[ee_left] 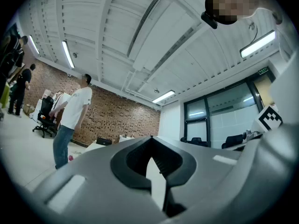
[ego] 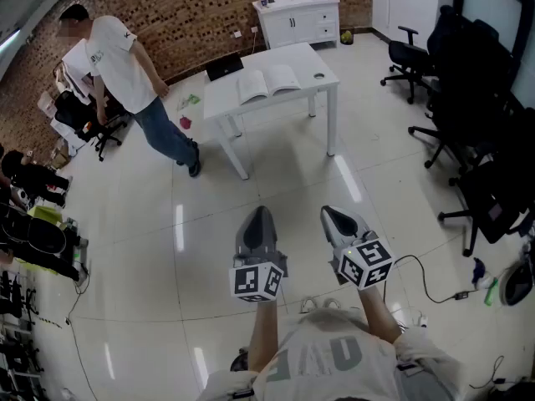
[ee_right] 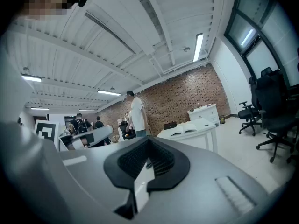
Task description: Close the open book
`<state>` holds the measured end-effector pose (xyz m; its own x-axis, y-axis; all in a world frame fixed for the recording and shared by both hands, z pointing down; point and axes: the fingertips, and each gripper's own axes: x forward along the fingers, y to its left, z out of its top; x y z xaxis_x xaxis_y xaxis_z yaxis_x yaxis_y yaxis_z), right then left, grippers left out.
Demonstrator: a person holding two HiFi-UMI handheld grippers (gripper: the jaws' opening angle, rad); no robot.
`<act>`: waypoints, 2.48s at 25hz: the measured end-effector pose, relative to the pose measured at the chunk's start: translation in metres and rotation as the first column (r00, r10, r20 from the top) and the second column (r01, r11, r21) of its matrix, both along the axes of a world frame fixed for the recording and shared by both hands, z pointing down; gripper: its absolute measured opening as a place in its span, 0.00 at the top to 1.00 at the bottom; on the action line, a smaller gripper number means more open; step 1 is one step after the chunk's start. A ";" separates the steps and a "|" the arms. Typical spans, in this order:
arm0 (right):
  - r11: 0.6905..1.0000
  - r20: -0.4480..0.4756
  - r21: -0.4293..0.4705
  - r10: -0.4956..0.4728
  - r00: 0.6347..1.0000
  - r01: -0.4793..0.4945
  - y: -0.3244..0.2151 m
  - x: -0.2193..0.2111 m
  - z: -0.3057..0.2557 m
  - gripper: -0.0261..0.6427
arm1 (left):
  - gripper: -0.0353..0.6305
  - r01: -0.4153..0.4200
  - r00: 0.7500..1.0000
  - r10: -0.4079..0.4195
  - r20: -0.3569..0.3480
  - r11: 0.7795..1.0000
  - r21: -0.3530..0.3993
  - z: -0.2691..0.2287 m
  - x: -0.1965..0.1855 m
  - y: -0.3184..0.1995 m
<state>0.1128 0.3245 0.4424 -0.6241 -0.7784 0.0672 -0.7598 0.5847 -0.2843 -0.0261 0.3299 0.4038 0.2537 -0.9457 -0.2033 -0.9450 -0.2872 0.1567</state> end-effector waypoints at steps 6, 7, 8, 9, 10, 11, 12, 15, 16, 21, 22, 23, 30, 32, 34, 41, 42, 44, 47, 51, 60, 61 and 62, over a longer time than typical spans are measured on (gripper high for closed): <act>1.000 -0.005 0.015 0.009 1.000 -0.009 -0.012 -0.003 -0.003 0.96 | 0.92 0.003 1.000 -0.004 0.018 1.000 0.028 -0.007 -0.005 -0.010; 1.000 -0.007 0.016 0.010 1.000 -0.010 -0.014 -0.004 -0.003 0.96 | 0.92 0.001 1.000 -0.002 0.015 1.000 0.027 -0.006 -0.005 -0.012; 1.000 -0.008 0.017 0.012 1.000 -0.012 -0.015 -0.004 -0.002 0.96 | 0.92 -0.001 1.000 0.000 0.013 1.000 0.025 -0.005 -0.005 -0.013; 1.000 -0.011 0.017 0.014 1.000 -0.013 -0.015 -0.003 -0.002 0.96 | 0.92 -0.002 1.000 0.002 0.013 1.000 0.023 -0.003 -0.004 -0.014; 1.000 -0.013 0.018 0.015 1.000 -0.015 -0.016 -0.003 -0.002 0.96 | 0.92 -0.002 1.000 0.002 0.015 1.000 0.021 -0.003 -0.003 -0.015; 1.000 -0.015 0.017 0.016 1.000 -0.016 -0.018 -0.003 -0.002 0.96 | 0.92 -0.002 1.000 0.002 0.019 1.000 0.021 -0.003 -0.003 -0.016; 1.000 -0.016 0.016 0.017 1.000 -0.017 -0.019 -0.003 -0.002 0.96 | 0.93 -0.002 1.000 0.001 0.022 1.000 0.020 -0.003 -0.002 -0.017; 1.000 -0.011 0.014 0.019 1.000 -0.019 -0.023 -0.005 -0.002 0.96 | 0.93 0.003 1.000 -0.003 0.026 1.000 0.017 -0.001 -0.006 -0.022; 1.000 -0.007 0.015 0.020 1.000 -0.020 -0.025 -0.006 -0.001 0.96 | 0.92 0.005 1.000 -0.005 0.025 1.000 0.016 0.000 -0.008 -0.023; 1.000 0.011 0.010 -0.003 1.000 0.003 -0.031 -0.015 0.001 0.96 | 0.92 0.020 1.000 -0.021 0.016 1.000 0.011 0.006 -0.021 -0.028; 1.000 0.017 0.007 -0.009 1.000 0.009 -0.032 -0.017 0.002 0.96 | 0.93 0.025 1.000 -0.025 0.014 1.000 0.007 0.008 -0.024 -0.029; 1.000 0.022 0.004 -0.013 1.000 0.013 -0.033 -0.019 0.003 0.96 | 0.92 0.029 1.000 -0.029 0.012 1.000 0.003 0.010 -0.028 -0.031; 0.998 0.029 -0.059 -0.001 1.000 0.002 -0.055 -0.051 0.021 0.96 | 0.93 0.039 0.999 -0.039 -0.003 0.999 -0.037 0.020 -0.073 -0.052; 0.997 0.027 -0.081 0.009 1.000 -0.007 -0.058 -0.055 0.032 0.96 | 0.93 0.040 0.999 -0.040 -0.001 0.998 -0.054 0.029 -0.083 -0.057; 0.995 0.028 -0.097 0.024 0.999 -0.022 -0.066 -0.055 0.039 0.96 | 0.93 0.041 0.999 -0.041 -0.006 0.997 -0.070 0.037 -0.091 -0.067; 0.992 0.037 -0.124 0.040 0.998 -0.035 -0.121 -0.049 0.050 0.96 | 0.93 0.019 1.000 -0.019 -0.002 0.994 -0.110 0.056 -0.090 -0.131; 0.991 0.036 -0.131 0.032 0.999 -0.027 -0.130 -0.053 0.054 0.96 | 0.93 0.018 1.000 -0.019 -0.004 0.992 -0.123 0.062 -0.089 -0.143; 0.991 0.036 -0.135 0.014 0.999 -0.009 -0.155 -0.060 0.063 0.96 | 0.93 0.013 1.000 -0.016 -0.020 0.990 -0.143 0.074 -0.089 -0.169; 0.992 0.034 -0.129 -0.011 0.999 0.015 -0.215 -0.062 0.066 0.96 | 0.93 0.016 0.999 -0.021 -0.038 0.991 -0.135 0.077 -0.086 -0.227; 0.992 0.036 -0.115 -0.043 0.998 0.047 -0.311 -0.066 0.054 0.96 | 0.92 0.038 0.998 -0.042 -0.036 0.994 -0.102 0.057 -0.094 -0.323; 0.995 0.059 -0.064 -0.069 0.996 0.073 -0.477 -0.094 0.022 0.96 | 0.92 0.043 0.997 -0.048 -0.060 0.996 -0.077 0.030 -0.112 -0.462; 0.994 0.069 -0.068 -0.075 0.995 0.079 -0.487 -0.099 0.021 0.95 | 0.92 0.039 0.996 -0.046 -0.073 0.995 -0.092 0.035 -0.114 -0.473; 0.993 0.081 -0.075 -0.082 0.993 0.088 -0.498 -0.104 0.022 0.95 | 0.93 0.036 0.996 -0.044 -0.081 0.994 -0.103 0.040 -0.116 -0.484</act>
